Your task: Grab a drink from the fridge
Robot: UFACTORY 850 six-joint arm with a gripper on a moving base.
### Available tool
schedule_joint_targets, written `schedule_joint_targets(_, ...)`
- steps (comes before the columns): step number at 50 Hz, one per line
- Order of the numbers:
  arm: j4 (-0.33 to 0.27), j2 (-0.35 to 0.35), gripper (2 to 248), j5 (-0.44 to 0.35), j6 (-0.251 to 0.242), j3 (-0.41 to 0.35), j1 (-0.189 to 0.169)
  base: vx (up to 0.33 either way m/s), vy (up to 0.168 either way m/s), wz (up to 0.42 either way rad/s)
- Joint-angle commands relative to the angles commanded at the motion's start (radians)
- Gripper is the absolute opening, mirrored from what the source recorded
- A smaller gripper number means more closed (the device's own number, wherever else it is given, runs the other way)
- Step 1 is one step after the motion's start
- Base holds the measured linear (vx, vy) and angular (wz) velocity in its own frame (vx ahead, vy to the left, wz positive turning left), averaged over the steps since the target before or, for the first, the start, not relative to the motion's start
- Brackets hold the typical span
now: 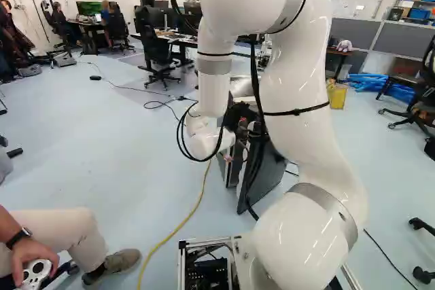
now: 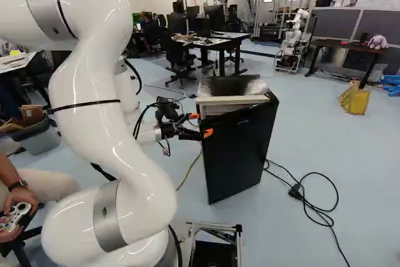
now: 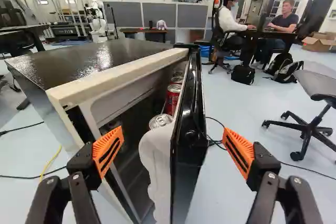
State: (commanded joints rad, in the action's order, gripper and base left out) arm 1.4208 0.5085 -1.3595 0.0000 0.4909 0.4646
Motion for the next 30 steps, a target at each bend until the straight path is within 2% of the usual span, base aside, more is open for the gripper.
schedule_joint_targets(30,0.07,-0.033,247,-0.042,0.0,-0.074,0.007,0.0,0.0,0.0)
